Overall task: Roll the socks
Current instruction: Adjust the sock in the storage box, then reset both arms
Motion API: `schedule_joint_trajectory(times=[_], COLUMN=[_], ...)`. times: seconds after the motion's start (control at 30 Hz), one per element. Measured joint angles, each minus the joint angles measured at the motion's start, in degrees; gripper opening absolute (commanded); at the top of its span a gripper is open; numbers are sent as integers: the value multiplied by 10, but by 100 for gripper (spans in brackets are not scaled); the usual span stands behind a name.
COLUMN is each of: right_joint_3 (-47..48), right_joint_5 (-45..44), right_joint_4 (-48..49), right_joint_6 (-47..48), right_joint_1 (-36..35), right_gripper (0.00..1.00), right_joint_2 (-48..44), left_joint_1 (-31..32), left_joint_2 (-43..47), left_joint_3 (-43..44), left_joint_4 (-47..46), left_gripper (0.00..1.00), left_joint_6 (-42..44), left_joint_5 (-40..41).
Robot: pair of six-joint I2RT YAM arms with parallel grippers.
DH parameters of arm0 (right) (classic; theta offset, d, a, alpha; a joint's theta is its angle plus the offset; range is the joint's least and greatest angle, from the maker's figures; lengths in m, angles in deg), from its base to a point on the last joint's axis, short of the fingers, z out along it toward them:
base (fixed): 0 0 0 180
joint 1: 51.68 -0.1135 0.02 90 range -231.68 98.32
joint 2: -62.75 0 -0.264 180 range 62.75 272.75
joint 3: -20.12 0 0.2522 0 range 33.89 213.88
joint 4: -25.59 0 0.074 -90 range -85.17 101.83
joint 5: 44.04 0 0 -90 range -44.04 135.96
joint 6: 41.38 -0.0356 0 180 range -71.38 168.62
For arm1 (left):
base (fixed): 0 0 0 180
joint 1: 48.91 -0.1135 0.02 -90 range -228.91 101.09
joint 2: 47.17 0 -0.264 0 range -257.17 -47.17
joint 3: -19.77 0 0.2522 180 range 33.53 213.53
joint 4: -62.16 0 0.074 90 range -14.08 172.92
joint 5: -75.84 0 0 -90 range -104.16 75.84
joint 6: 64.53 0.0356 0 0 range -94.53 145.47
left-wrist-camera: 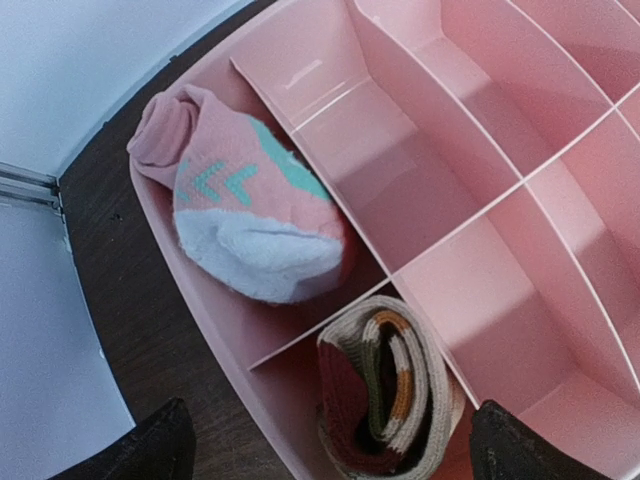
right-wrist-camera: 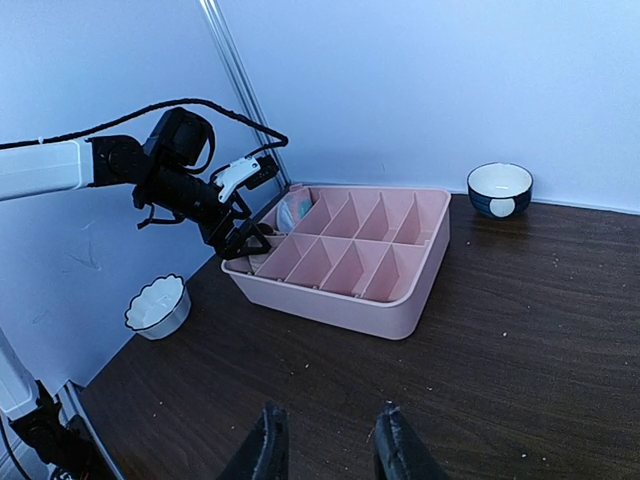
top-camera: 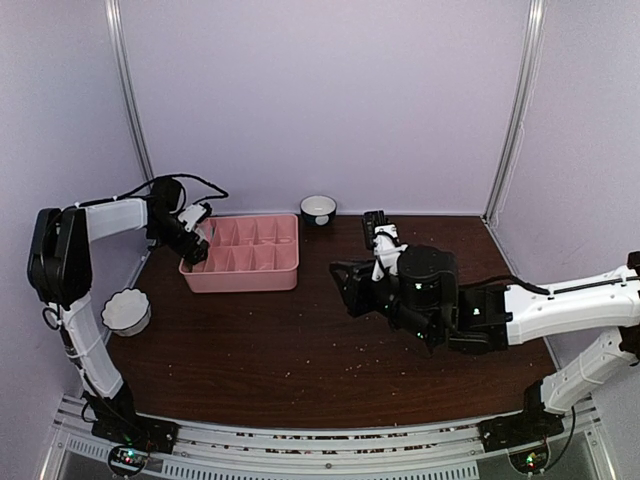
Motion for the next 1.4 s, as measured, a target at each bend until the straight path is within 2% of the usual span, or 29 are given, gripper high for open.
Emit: schedule_joint_trajectory(times=[0.13,0.23,0.27,0.47,0.63,0.7,0.8,0.87,0.93,1.2,1.4], right_joint_3=[-5,-5,-5,-30,-120,-162,-244,-304,-338,-371,-467], right_joint_5=[-1,-1,0,5,-14,-43,-95,-135,-159,-226,-211], right_joint_4=[-6,-13,-16,-79,-147,-176,-185,-190,-189,-56,107], right_joint_6=[-2,-4,-8,-13,-20,-21,-19,-14,0,105,161], right_joint_1=[0,3,5,52,173,235,319,364,395,476,525], right_gripper=[57,98,100,100,100,100,100,100,100,100,100], right_joint_2=[-7,-10,-11,-67,-222,-289,-360,-393,-405,-369,-324], left_joint_1=[0,0,0,-11,-78,-99,-100,-97,-94,-94,-94], left_joint_2=[0,12,20,120,198,210,237,252,264,308,308], left_joint_3=[0,-8,-11,-22,-85,-156,-334,-437,-495,-525,-537], left_joint_4=[0,0,3,0,-57,-122,-247,-311,-355,-565,-615], left_gripper=[98,98,98,98,98,98,98,98,98,98,98], left_joint_6=[4,7,7,-16,-61,-69,-84,-94,-101,-109,-108], left_joint_5=[13,13,12,2,-70,-95,-131,-151,-164,-145,-102])
